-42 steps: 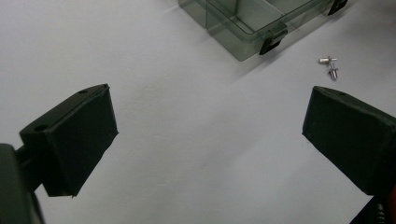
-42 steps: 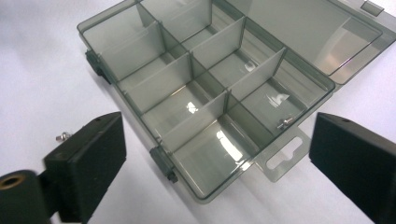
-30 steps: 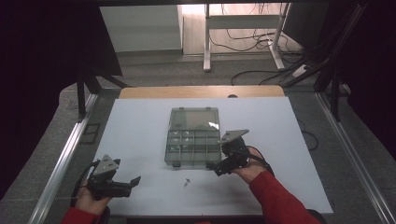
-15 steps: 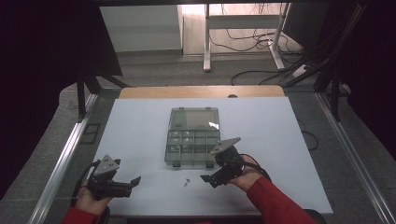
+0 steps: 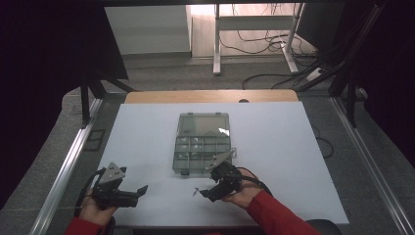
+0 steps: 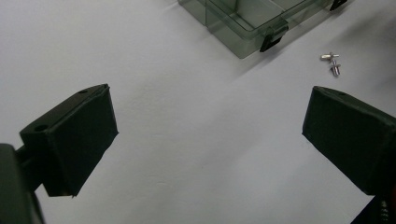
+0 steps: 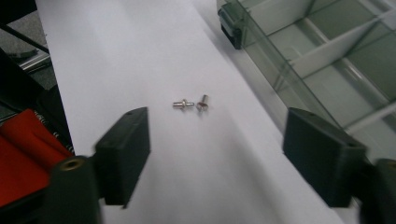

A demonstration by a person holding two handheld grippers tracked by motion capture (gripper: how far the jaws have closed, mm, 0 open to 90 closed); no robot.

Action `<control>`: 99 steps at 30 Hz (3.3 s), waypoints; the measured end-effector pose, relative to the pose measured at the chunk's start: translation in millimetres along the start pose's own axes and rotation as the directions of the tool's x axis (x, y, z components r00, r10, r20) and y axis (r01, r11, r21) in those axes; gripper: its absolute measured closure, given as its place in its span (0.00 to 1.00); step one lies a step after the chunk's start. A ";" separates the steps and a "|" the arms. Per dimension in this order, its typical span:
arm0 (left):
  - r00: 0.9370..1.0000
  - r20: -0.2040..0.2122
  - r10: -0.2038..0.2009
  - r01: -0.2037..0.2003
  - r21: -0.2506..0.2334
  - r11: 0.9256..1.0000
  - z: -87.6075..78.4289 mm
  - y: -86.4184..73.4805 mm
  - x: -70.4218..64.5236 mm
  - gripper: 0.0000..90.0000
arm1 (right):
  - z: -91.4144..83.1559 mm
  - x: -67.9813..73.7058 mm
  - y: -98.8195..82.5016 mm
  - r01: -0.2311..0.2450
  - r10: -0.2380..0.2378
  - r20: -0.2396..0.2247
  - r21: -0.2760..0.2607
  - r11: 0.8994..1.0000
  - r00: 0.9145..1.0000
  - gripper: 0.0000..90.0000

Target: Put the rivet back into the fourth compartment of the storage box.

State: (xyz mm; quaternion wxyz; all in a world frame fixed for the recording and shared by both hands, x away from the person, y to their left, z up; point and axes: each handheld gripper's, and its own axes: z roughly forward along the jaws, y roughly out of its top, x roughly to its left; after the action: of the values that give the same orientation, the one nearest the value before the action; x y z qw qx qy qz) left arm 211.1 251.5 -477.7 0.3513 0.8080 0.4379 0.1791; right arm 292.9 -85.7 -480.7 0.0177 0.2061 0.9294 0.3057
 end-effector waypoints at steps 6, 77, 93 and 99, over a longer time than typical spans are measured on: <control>1.000 0.000 0.001 -0.001 0.002 1.000 0.2 0.1 -0.1 0.04 | 14.2 -0.1 5.8 -0.015 0.015 -0.017 0.028 0.999 1.000 0.51; 0.998 -0.059 0.009 -0.008 0.016 1.000 -0.8 -0.4 -0.4 0.02 | -20.2 -34.1 17.2 -0.034 0.037 0.049 -0.057 0.998 0.998 0.93; 0.999 -0.042 0.004 -0.003 0.021 1.000 0.3 -0.5 0.7 0.03 | -30.0 -66.2 12.3 -0.089 0.097 0.119 -0.076 0.993 0.988 0.93; 0.999 -0.041 0.003 -0.002 0.023 1.000 0.5 -0.5 0.8 0.03 | -30.9 -78.8 13.3 -0.101 0.112 0.145 -0.077 0.992 0.983 0.93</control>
State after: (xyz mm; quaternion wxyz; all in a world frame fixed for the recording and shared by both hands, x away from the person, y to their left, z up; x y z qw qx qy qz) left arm 211.5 252.2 -478.4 0.3329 0.8086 0.4459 0.1909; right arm 365.0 -124.5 -455.2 0.0779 0.2770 0.9019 0.3222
